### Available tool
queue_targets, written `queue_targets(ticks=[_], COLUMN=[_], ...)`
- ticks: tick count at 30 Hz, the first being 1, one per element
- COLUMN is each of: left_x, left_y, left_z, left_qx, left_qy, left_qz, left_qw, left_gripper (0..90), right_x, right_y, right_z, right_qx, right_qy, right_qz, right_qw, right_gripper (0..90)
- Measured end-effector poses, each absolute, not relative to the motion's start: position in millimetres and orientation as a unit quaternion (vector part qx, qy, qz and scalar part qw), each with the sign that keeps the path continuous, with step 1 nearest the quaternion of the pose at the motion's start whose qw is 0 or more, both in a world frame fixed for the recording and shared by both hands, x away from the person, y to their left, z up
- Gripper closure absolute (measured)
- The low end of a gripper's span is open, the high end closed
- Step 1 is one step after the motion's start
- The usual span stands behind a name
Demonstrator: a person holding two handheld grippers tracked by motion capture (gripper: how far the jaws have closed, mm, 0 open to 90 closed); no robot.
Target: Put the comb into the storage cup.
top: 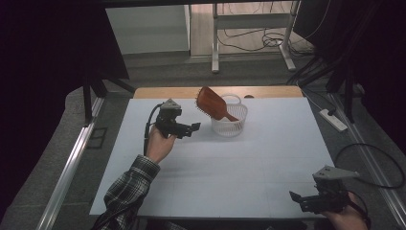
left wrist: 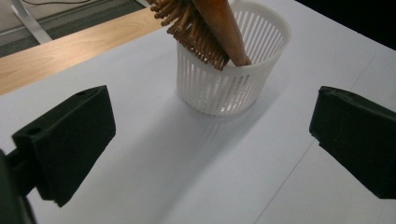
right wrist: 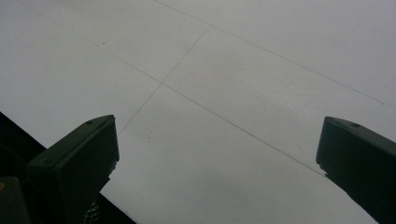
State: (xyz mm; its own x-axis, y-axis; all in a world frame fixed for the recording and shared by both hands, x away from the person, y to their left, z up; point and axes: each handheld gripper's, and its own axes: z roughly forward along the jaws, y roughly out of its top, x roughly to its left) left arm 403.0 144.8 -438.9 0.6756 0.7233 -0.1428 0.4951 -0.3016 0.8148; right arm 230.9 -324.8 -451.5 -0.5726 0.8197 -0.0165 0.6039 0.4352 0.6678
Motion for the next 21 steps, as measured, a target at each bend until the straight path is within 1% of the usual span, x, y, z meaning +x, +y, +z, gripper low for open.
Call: queue_targets(ticks=[10,21], left_x=[398.4,391.7], left_y=[144.1,146.4], left_z=[-444.1,-447.3], left_qx=[0.805,0.804], left_qy=[0.367,0.371], left_qz=[0.127,0.120], left_qw=[0.448,0.449], left_gripper=[0.3,0.0], right_x=[231.1,230.9], right_y=[-325.4,-325.3], right_z=[-451.5,-451.4], right_qx=[0.431,0.429], right_qy=[0.828,0.829], right_qz=[0.315,0.316], right_qw=[0.170,0.170], right_gripper=[0.0,0.0])
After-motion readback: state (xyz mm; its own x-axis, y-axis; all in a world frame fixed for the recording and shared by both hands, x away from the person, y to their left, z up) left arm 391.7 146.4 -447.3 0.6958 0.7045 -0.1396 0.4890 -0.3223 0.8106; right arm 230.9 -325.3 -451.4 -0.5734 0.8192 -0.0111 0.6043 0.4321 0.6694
